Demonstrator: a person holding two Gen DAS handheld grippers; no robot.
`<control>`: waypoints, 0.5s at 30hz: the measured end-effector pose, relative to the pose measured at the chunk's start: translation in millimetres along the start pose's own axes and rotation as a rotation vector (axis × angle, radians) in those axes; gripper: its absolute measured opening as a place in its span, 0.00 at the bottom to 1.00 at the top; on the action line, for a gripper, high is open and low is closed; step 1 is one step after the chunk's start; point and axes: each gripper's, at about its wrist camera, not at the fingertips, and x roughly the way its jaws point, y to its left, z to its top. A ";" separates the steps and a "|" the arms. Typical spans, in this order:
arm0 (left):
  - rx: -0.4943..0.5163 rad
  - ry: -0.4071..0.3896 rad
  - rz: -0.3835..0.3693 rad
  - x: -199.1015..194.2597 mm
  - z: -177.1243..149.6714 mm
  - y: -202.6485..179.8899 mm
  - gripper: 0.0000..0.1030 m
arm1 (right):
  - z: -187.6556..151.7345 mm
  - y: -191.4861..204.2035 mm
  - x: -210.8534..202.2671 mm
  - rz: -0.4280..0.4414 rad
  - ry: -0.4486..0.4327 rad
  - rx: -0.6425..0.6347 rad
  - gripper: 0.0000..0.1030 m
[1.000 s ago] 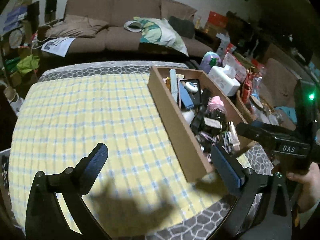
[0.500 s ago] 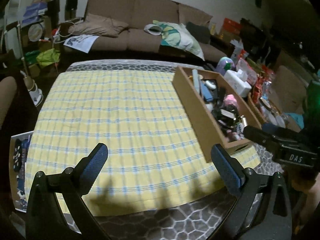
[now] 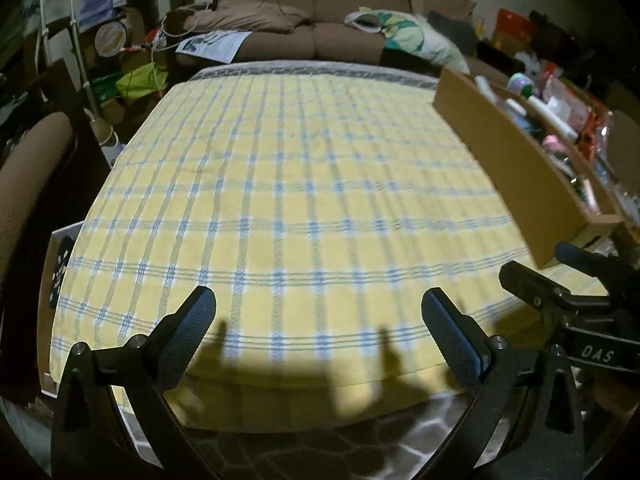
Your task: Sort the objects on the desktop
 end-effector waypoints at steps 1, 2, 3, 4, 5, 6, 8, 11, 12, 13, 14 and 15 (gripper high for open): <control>-0.001 0.005 0.007 5.4 -2.0 2.2 1.00 | -1.2 1.3 4.0 -0.005 0.006 -0.007 1.00; -0.009 0.010 0.008 8.8 -2.9 4.3 1.00 | -3.9 3.2 10.0 -0.012 0.012 -0.016 1.00; -0.019 0.014 0.006 11.8 -3.6 6.4 1.00 | -6.1 4.6 14.1 -0.020 0.016 -0.021 1.00; -0.032 0.017 0.001 15.5 -4.0 7.5 1.00 | -8.6 5.3 18.8 -0.028 0.019 -0.023 1.00; -0.035 0.017 0.003 17.8 -5.9 8.5 1.00 | -11.6 5.1 24.2 -0.030 0.025 -0.021 1.00; -0.035 0.020 0.010 20.3 -7.7 8.4 1.00 | -13.6 3.9 27.7 -0.030 0.031 -0.016 1.00; -0.041 0.037 0.010 26.6 -13.8 9.2 1.00 | -18.5 -0.1 34.3 -0.037 0.042 -0.006 1.00; -0.049 0.060 0.009 33.8 -22.5 8.2 1.00 | -26.2 -7.2 41.1 -0.050 0.048 0.005 1.00; -0.050 0.062 0.008 35.3 -24.7 8.1 1.00 | -28.7 -9.9 40.7 -0.059 0.035 0.006 1.00; -0.035 0.053 0.019 35.4 -27.4 5.6 1.00 | -28.8 -11.7 40.4 -0.063 0.027 0.005 1.00; -0.021 0.052 0.028 35.9 -28.3 3.2 1.00 | -30.1 -14.4 40.5 -0.058 0.024 0.009 1.00; -0.010 0.052 0.034 36.8 -28.3 1.6 1.00 | -30.7 -14.5 38.7 -0.055 0.024 0.009 1.00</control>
